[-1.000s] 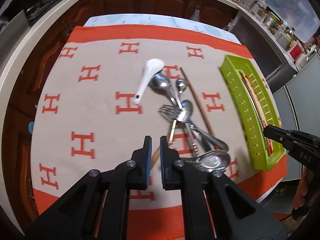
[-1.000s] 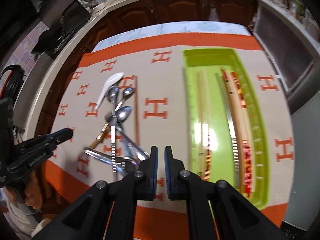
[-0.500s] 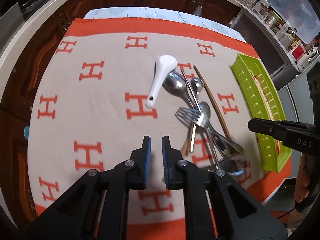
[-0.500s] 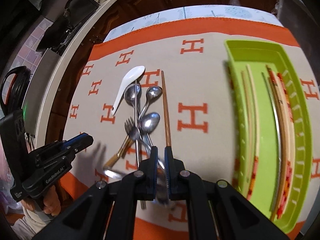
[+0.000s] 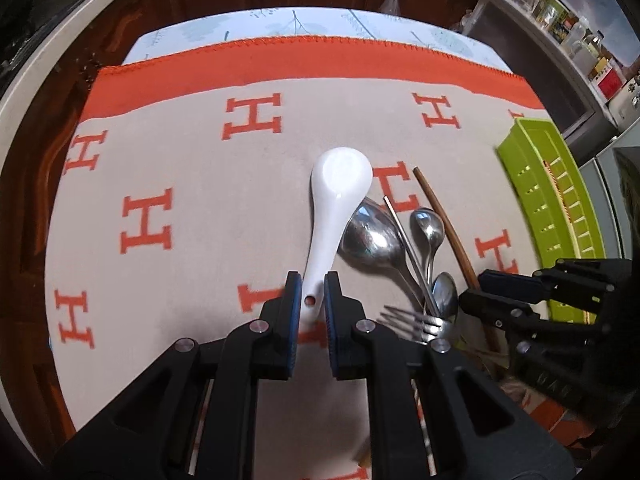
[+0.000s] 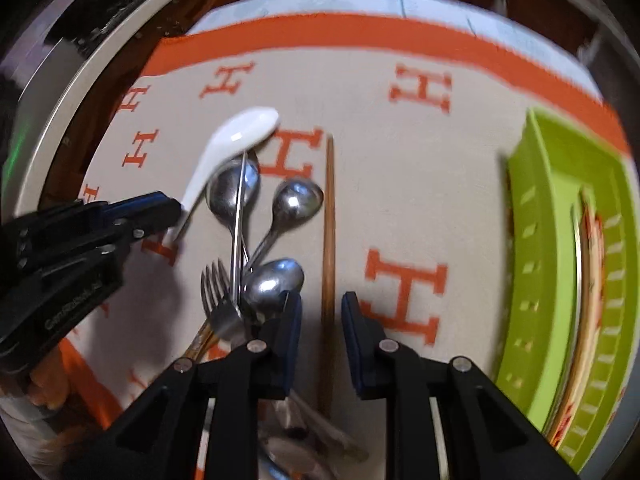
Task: Organize utensils
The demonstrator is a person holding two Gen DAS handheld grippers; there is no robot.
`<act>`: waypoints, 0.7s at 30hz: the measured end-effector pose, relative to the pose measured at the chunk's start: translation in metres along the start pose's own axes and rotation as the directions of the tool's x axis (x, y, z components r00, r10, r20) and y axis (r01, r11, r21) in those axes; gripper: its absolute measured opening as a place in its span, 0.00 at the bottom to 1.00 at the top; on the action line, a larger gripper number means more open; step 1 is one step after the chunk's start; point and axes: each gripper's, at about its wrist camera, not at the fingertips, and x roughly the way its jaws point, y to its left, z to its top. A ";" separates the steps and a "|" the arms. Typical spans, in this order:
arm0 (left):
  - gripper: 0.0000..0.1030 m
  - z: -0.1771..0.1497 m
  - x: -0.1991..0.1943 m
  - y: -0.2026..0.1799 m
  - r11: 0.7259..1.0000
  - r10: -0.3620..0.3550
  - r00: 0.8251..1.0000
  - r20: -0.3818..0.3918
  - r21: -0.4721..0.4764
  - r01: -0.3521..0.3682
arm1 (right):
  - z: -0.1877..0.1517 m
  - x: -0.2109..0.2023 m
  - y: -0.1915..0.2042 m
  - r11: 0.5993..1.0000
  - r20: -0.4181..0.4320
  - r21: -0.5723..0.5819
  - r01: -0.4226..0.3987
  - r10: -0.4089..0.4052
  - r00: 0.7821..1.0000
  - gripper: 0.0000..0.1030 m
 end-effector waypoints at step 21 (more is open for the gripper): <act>0.09 -0.026 -0.025 -0.040 0.974 -0.225 0.974 -0.041 0.010 0.225 | -0.029 -0.048 -0.079 0.939 0.228 0.313 -0.143 0.071 0.971 0.06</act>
